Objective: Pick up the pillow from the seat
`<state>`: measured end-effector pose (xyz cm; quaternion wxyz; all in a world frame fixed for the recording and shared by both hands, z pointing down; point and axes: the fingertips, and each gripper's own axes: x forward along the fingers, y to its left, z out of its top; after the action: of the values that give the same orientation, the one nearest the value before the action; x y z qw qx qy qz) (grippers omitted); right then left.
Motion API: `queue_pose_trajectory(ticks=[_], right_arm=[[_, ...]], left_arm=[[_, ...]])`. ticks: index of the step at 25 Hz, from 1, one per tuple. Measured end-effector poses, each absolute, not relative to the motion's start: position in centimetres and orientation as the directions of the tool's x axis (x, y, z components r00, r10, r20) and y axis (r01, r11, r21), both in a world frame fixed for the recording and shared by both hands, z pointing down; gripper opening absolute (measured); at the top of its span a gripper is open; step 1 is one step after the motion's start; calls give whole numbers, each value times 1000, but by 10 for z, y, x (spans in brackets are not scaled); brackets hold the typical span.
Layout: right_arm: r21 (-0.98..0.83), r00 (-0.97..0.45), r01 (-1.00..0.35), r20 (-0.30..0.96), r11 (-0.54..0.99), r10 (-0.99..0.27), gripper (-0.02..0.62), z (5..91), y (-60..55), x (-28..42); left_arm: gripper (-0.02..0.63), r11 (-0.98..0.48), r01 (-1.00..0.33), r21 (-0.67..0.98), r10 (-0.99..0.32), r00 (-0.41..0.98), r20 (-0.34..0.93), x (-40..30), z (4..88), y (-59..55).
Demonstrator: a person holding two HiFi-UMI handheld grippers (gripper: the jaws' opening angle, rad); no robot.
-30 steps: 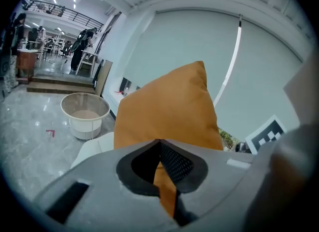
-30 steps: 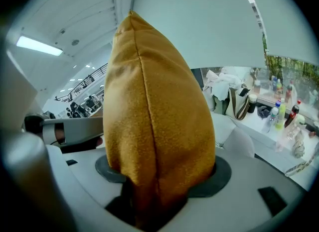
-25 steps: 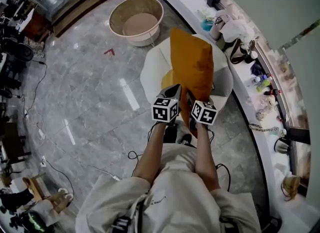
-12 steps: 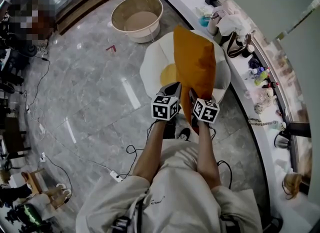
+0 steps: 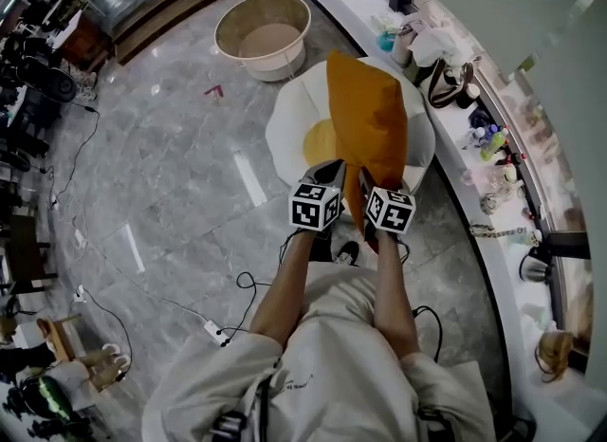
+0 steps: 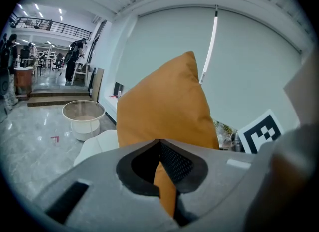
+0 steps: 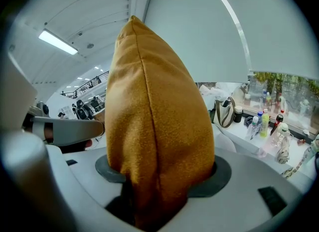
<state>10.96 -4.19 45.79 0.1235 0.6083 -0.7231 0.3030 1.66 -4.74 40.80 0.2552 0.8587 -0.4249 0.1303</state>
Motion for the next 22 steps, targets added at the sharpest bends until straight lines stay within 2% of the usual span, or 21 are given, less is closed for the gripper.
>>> queue_pose_trajectory(ticks=[22], right_arm=[[-258,-215,-963,576,75,-788,308,468,-18,128]], left_arm=[[9,-550,-786,282,-623,611,487,22,430,-7]])
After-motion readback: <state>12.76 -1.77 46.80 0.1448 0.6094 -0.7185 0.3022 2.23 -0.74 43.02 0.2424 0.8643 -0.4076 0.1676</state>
